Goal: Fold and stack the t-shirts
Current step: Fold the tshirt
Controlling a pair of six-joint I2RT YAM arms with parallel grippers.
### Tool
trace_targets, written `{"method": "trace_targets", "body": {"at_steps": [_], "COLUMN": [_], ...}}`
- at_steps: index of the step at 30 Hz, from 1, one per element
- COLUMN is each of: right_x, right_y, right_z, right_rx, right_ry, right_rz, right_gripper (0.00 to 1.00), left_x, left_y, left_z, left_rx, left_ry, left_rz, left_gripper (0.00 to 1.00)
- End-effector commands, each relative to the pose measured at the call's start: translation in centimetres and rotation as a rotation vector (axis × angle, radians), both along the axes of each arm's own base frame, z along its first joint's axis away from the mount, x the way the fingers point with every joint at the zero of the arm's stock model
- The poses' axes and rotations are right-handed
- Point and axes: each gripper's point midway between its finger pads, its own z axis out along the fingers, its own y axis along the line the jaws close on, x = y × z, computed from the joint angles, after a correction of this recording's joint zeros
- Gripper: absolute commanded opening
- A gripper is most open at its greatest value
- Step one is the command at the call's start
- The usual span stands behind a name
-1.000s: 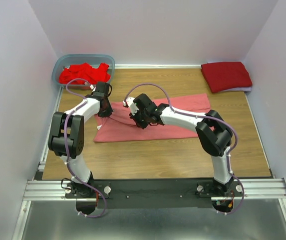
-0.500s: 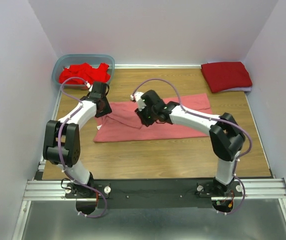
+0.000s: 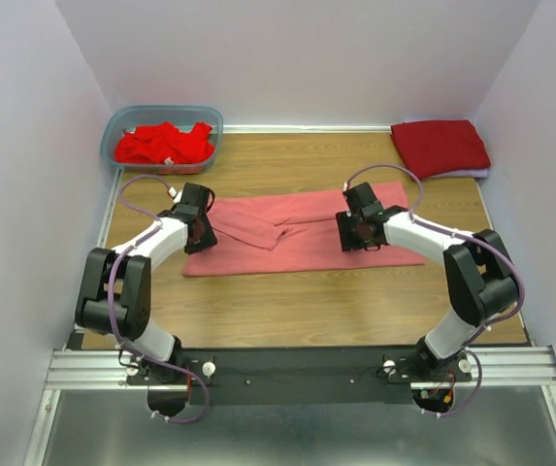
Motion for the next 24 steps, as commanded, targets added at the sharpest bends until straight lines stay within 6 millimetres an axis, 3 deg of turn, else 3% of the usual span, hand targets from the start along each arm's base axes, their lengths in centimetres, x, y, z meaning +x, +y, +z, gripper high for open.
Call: {"method": "trace_targets", "body": {"at_steps": [1,5,9,11,12,13,16,17,18,20,21,24], "right_x": [-2.3,-4.0,-9.0,-10.9,-12.4,-14.1,-18.5,-20.0,-21.0,-22.9,-23.2,-22.8], "right_y": [-0.9,-1.2,2.3,3.3,4.2,4.7,6.4,7.2,7.8,9.1,9.5,11.0], "right_z": [-1.3,-2.8,-4.6,-4.6,-4.6,-4.4,-3.7,-3.4,-3.0,-2.2,-1.9,-0.7], "right_rx": [-0.022,-0.025,0.133,0.169,0.174,0.199,0.252,0.253,0.269,0.279,0.285,0.303], "right_ry": [0.056,0.125,0.375,0.439,0.469,0.503,0.585,0.601,0.618,0.619,0.616,0.577], "right_rz": [-0.064,-0.058,0.028,0.051,0.082,0.079,0.110,0.150,0.148,0.213,0.227,0.268], "right_gripper": [0.63,0.64,0.65,0.66,0.66,0.67,0.68,0.70,0.71,0.74,0.75,0.76], "left_x": [1.2,1.7,3.0,3.9,5.4,5.8,9.8,12.6,13.4,15.1,17.0,18.7], "left_y": [-0.2,0.1,0.4,0.2,-0.1,-0.2,-1.6,-2.7,-3.3,-5.1,-6.5,-9.7], "left_z": [-1.2,-2.6,-4.0,-4.3,-3.7,-4.5,-3.4,-1.3,-2.0,-1.3,-0.8,-0.3], "left_rx": [-0.008,0.024,0.062,0.068,0.064,0.072,0.060,0.055,0.066,0.094,0.094,0.091], "left_ry": [-0.012,0.026,0.059,0.069,0.046,0.069,0.029,-0.035,-0.025,-0.038,-0.066,-0.099], "left_rz": [0.037,0.042,0.041,0.033,0.030,0.021,-0.028,-0.049,-0.069,-0.123,-0.145,-0.222], "left_gripper": [0.44,0.44,0.43,0.42,0.41,0.41,0.41,0.41,0.41,0.41,0.41,0.43]}}
